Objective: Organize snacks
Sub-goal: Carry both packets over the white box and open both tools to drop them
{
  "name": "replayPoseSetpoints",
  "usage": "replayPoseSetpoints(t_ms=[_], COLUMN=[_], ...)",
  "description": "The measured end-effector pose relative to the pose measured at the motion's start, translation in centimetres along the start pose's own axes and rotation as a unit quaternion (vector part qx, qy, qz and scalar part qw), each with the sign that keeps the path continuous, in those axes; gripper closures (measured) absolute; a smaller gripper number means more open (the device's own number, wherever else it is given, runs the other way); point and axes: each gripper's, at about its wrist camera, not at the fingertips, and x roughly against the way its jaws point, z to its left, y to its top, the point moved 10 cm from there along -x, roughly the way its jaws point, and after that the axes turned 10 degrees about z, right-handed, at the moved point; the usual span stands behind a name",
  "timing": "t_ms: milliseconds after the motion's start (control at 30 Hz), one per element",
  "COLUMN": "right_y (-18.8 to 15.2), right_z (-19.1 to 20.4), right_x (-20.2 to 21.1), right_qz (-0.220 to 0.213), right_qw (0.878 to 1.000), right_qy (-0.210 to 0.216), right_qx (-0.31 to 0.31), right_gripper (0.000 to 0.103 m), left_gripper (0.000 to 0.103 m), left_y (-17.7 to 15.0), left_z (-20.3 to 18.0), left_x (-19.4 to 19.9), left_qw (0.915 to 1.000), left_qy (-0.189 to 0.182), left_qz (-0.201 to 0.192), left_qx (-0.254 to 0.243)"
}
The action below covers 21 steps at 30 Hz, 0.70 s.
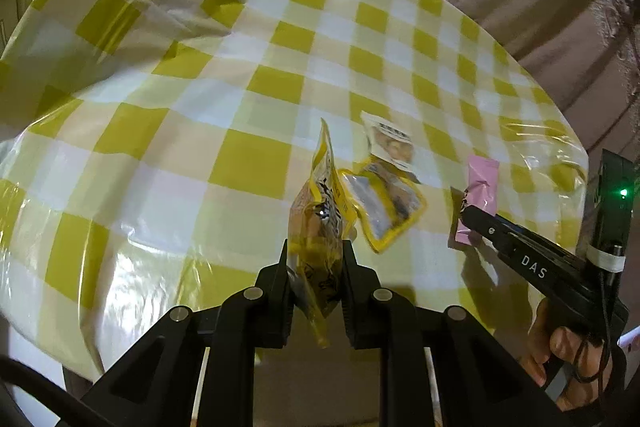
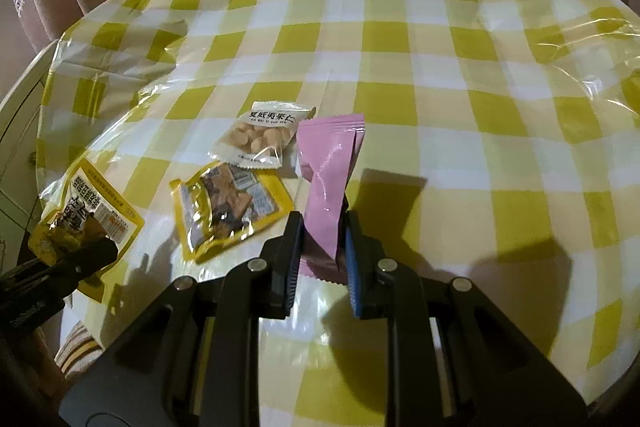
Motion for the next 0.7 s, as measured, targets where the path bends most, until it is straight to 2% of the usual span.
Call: replayPoseSetpoints(t_ms=[200, 700], right_y=[-2.1, -7.7], right_z=[-1.4, -8.0], right_x=[2.6, 9.4], right_qz=[-0.004, -0.017], right_qw=[1.0, 0.998], right_qy=[-0.007, -0.028], right_qx=[-0.005, -0.055], right_gripper=[0.079, 0.079], left_gripper=[0.083, 0.083], left_y=[-1.2, -5.2], left_z=[-2.5, -12.2], left_x=[0.9, 1.5], left_qw=[0.9997, 0.9928], left_qy=[0.004, -0.001], left_qz=[0.003, 0.019], left_qx=[-0.024, -0.118])
